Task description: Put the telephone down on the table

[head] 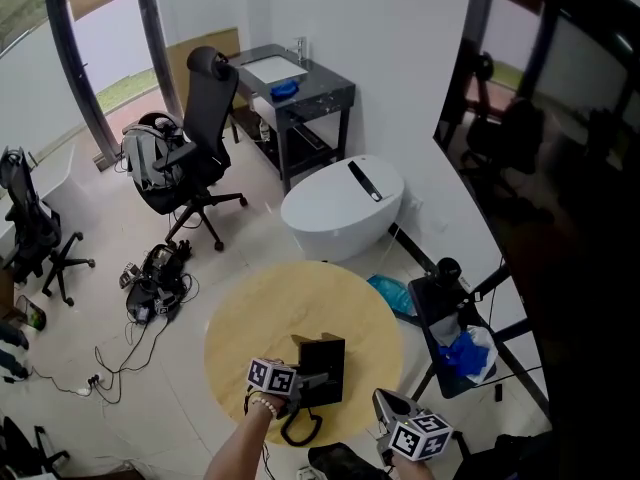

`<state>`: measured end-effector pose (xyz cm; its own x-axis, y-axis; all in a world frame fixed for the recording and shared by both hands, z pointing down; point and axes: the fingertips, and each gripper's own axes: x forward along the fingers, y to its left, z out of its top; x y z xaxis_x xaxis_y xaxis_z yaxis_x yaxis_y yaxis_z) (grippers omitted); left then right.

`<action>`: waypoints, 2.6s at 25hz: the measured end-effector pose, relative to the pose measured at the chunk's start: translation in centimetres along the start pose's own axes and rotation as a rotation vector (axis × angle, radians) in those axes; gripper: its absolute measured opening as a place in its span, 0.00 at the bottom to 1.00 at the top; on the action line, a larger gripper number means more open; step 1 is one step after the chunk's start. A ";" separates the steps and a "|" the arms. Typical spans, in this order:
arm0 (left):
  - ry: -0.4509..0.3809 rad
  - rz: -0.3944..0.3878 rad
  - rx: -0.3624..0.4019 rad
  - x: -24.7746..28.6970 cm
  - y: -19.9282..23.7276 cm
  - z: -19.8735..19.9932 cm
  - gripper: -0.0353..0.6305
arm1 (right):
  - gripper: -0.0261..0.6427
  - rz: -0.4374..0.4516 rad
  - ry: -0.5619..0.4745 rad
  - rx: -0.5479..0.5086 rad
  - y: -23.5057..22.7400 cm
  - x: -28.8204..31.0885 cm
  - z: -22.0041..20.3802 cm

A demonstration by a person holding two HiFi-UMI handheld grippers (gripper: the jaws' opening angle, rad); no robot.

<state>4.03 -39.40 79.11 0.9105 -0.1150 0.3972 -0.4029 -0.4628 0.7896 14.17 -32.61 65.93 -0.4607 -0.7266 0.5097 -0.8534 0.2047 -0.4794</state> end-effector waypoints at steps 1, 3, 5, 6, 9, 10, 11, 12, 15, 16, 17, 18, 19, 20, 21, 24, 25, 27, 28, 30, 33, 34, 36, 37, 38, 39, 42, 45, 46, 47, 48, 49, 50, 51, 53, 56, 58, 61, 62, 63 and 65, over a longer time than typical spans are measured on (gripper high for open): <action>0.007 -0.004 0.004 0.1 0.1 0.0 0.29 | 0.06 -0.001 0.003 0.000 0.0 0.1 0.0; 0.014 -0.004 0.004 0.2 0.5 -0.1 0.29 | 0.06 -0.002 0.009 -0.001 -0.1 0.2 0.0; 0.006 0.001 -0.016 0.2 1.0 -0.2 0.29 | 0.06 -0.002 0.016 -0.001 -0.4 0.3 -0.1; 0.001 0.001 -0.032 0.2 1.1 -0.2 0.29 | 0.06 -0.002 0.018 -0.001 -0.5 0.3 -0.1; -0.009 -0.012 -0.070 -0.2 1.4 -0.6 0.29 | 0.06 -0.001 0.022 -0.002 -0.5 0.4 -0.2; -0.009 -0.016 -0.076 -0.4 1.5 -0.6 0.29 | 0.06 -0.001 0.024 -0.002 -0.5 0.4 -0.2; -0.010 -0.017 -0.079 -0.5 1.5 -0.6 0.30 | 0.06 0.000 0.027 -0.002 -0.5 0.5 -0.2; -0.013 -0.012 -0.080 -0.5 1.6 -0.6 0.30 | 0.06 0.002 0.030 -0.002 -0.4 0.6 -0.3; -0.022 0.044 -0.068 -0.8 2.3 -0.7 0.35 | 0.06 0.009 0.037 -0.004 -0.3 0.8 -0.5; -0.023 0.070 -0.061 -0.9 2.7 -0.8 0.37 | 0.06 0.011 0.038 -0.004 -0.3 0.9 -0.6; -0.022 0.099 -0.051 -1.1 3.2 -0.8 0.40 | 0.06 0.012 0.040 -0.004 -0.3 0.9 -0.6; -0.019 0.128 -0.040 -1.3 3.6 -0.9 0.43 | 0.06 0.014 0.042 -0.003 -0.3 1.0 -0.6; -0.014 0.157 -0.026 -1.5 4.1 -1.0 0.45 | 0.06 0.014 0.043 -0.003 -0.3 0.9 -0.7; -0.009 0.185 -0.008 -1.8 4.5 -1.1 0.47 | 0.06 0.014 0.044 -0.003 -0.3 0.9 -0.7; -0.002 0.208 0.011 -2.0 4.8 -1.1 0.48 | 0.06 0.015 0.045 -0.003 -0.4 0.9 -0.7; 0.015 0.261 0.051 -2.1 5.0 -0.7 0.49 | 0.06 0.018 0.046 -0.002 -0.4 0.9 -0.7; 0.017 0.282 0.055 -2.2 5.2 -0.7 0.53 | 0.06 0.020 0.046 -0.001 -0.4 0.9 -0.6; 0.007 0.327 0.059 -2.8 5.5 -0.6 0.60 | 0.06 0.024 0.045 0.000 -0.3 0.9 -0.5; -0.011 0.343 0.060 -3.3 5.4 -0.4 0.60 | 0.06 0.027 0.043 0.001 -0.1 0.9 -0.4; -0.074 0.374 0.057 -5.0 4.8 0.0 0.60 | 0.06 0.032 0.035 0.001 0.3 0.9 -0.2; -0.234 0.405 0.045 -8.9 2.8 0.6 0.60 | 0.06 0.034 0.016 -0.013 0.7 0.6 0.3; -0.295 0.413 0.046 -10.5 1.8 0.8 0.60 | 0.06 0.033 0.009 -0.020 0.8 0.5 0.5; -0.398 0.429 0.054 -13.5 -0.2 0.8 0.43 | 0.06 0.030 -0.006 -0.033 1.2 0.2 1.1; -0.437 0.444 0.056 -14.8 -1.1 0.6 0.34 | 0.06 0.030 -0.013 -0.041 1.5 0.0 1.3; -0.468 0.466 0.055 -16.1 -1.9 0.2 0.27 | 0.06 0.031 -0.019 -0.051 1.8 -0.3 1.5; -0.493 0.493 0.052 -17.2 -2.6 -0.3 0.22 | 0.06 0.034 -0.025 -0.062 2.1 -0.6 1.6; -0.536 0.546 0.049 -19.7 -4.9 -2.2 0.06 | 0.06 0.046 -0.041 -0.099 3.5 -1.8 1.6; -0.561 0.554 0.067 -21.5 -7.9 -4.2 0.05 | 0.06 0.057 -0.062 -0.129 5.3 -3.2 1.1; -0.569 0.556 0.071 -22.1 -8.8 -4.9 0.05 | 0.06 0.061 -0.071 -0.135 6.0 -3.8 0.9; -0.578 0.559 0.072 -22.6 -9.6 -5.6 0.05 | 0.06 0.066 -0.080 -0.138 6.7 -4.4 0.6; -0.588 0.559 0.068 -23.1 -10.4 -6.4 0.05 | 0.06 0.071 -0.089 -0.141 7.4 -5.0 0.3; -0.597 0.561 0.066 -23.5 -11.2 -7.1 0.05 | 0.06 0.076 -0.097 -0.144 8.1 -5.8 -0.2; -0.604 0.566 0.067 -23.9 -12.0 -7.9 0.05 | 0.06 0.079 -0.103 -0.148 8.8 -6.5 -0.6; -0.612 0.570 0.068 -24.2 -12.9 -8.6 0.05 | 0.06 0.081 -0.108 -0.153 9.4 -7.3 -1.2; -0.626 0.552 0.064 -24.5 -14.8 -9.8 0.05 | 0.06 0.079 -0.112 -0.164 10.3 -8.7 -2.5; -0.627 0.513 0.059 -24.2 -17.0 -11.5 0.05 | 0.06 0.074 -0.110 -0.156 11.1 -10.4 -4.3; -0.631 0.508 0.053 -24.1 -18.1 -12.6 0.05 | 0.06 0.076 -0.099 -0.152 11.5 -11.3 -5.3; -0.633 0.514 0.059 -23.7 -19.3 -13.5 0.05 | 0.06 0.090 -0.095 -0.157 12.1 -12.2 -5.9; -0.635 0.517 0.062 -23.6 -19.5 -13.5 0.05 | 0.06 0.097 -0.099 -0.157 12.3 -12.3 -5.8; -0.637 0.522 0.065 -23.5 -19.8 -13.4 0.05 | 0.06 0.103 -0.099 -0.159 12.5 -12.4 -5.8; -0.641 0.531 0.070 -23.2 -20.4 -13.4 0.05 | 0.06 0.111 -0.089 -0.173 12.8 -12.8 -6.0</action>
<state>-10.13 -15.53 60.07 0.4862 -0.8013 0.3486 -0.8059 -0.2570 0.5334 7.67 -16.75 57.59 -0.5375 -0.7466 0.3920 -0.8312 0.3908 -0.3953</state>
